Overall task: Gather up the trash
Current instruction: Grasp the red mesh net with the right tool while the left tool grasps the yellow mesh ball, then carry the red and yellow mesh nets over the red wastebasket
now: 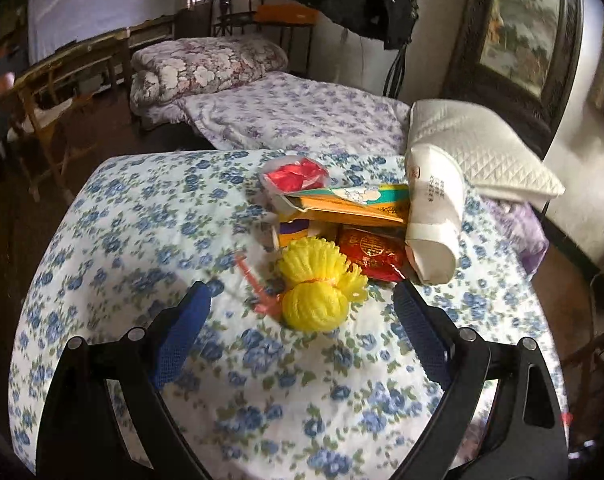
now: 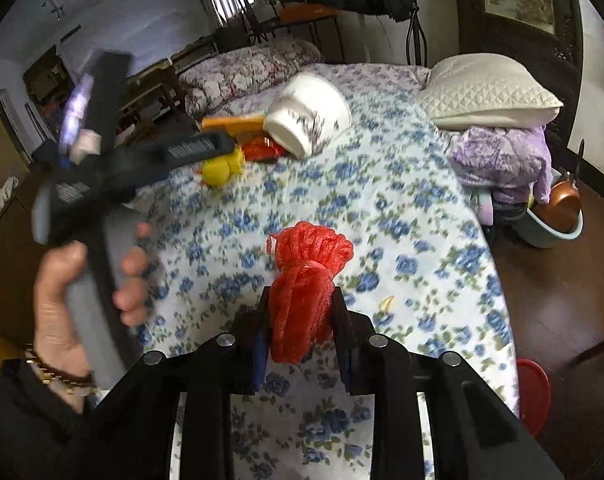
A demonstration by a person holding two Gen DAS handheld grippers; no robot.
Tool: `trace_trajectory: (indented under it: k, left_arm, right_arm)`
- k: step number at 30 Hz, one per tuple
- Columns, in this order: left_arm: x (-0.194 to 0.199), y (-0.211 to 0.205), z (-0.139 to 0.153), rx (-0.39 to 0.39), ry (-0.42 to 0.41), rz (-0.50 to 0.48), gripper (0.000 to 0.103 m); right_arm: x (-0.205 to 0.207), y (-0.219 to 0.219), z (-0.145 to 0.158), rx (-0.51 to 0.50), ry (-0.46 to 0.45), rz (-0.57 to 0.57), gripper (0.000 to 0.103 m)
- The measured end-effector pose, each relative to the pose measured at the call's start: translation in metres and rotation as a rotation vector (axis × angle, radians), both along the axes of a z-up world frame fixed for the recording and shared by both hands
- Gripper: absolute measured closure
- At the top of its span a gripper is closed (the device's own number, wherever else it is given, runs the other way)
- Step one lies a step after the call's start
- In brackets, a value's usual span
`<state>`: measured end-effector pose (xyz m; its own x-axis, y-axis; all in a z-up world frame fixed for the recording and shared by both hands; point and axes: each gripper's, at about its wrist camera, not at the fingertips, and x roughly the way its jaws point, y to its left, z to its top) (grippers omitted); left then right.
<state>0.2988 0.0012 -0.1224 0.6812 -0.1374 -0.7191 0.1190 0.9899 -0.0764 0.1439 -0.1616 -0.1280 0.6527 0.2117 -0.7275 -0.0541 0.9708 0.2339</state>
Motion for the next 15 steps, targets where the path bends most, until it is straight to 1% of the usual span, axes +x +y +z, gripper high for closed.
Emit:
trace_trajectory:
  k: [1,2,3,4,5,7,9,10,13,15]
  left_arm:
    - [0.004,-0.002,-0.003,0.013,0.003,0.002,0.015]
    - [0.007,-0.001,-0.006,0.014,0.008,0.006,0.019]
    - [0.011,0.000,-0.010,0.003,0.022,0.007,0.037]
    - [0.015,0.001,-0.013,-0.009,0.044,0.004,0.062]
    - [0.018,0.004,-0.016,-0.025,0.067,0.004,0.069]
    - [0.019,0.013,-0.016,-0.066,0.069,0.024,0.070]
    - [0.014,0.022,-0.009,-0.075,0.043,0.053,0.071]
    - [0.009,0.028,-0.004,-0.092,0.033,0.065,0.071]
    - [-0.013,0.046,0.010,-0.175,0.021,0.077,0.071]
    - [-0.034,0.052,0.020,-0.207,0.013,0.075,0.071]
  right_arm:
    - [-0.001,0.000,0.004,-0.001,-0.009,0.002,0.075]
    - [-0.001,0.000,0.006,-0.003,-0.012,0.006,0.074]
    - [-0.001,0.000,0.008,-0.005,-0.007,0.017,0.074]
    - [0.000,0.000,0.008,-0.005,-0.008,0.018,0.074]
    - [0.000,0.000,0.010,-0.005,-0.010,0.017,0.074]
    - [-0.001,0.000,0.012,-0.003,-0.011,0.015,0.074]
    - [-0.006,-0.001,0.016,0.001,-0.019,0.011,0.074]
    - [-0.009,-0.001,0.018,-0.001,-0.025,0.011,0.074]
    - [-0.019,-0.001,0.025,0.004,-0.041,0.010,0.074]
    - [-0.025,-0.001,0.029,0.012,-0.047,0.011,0.074]
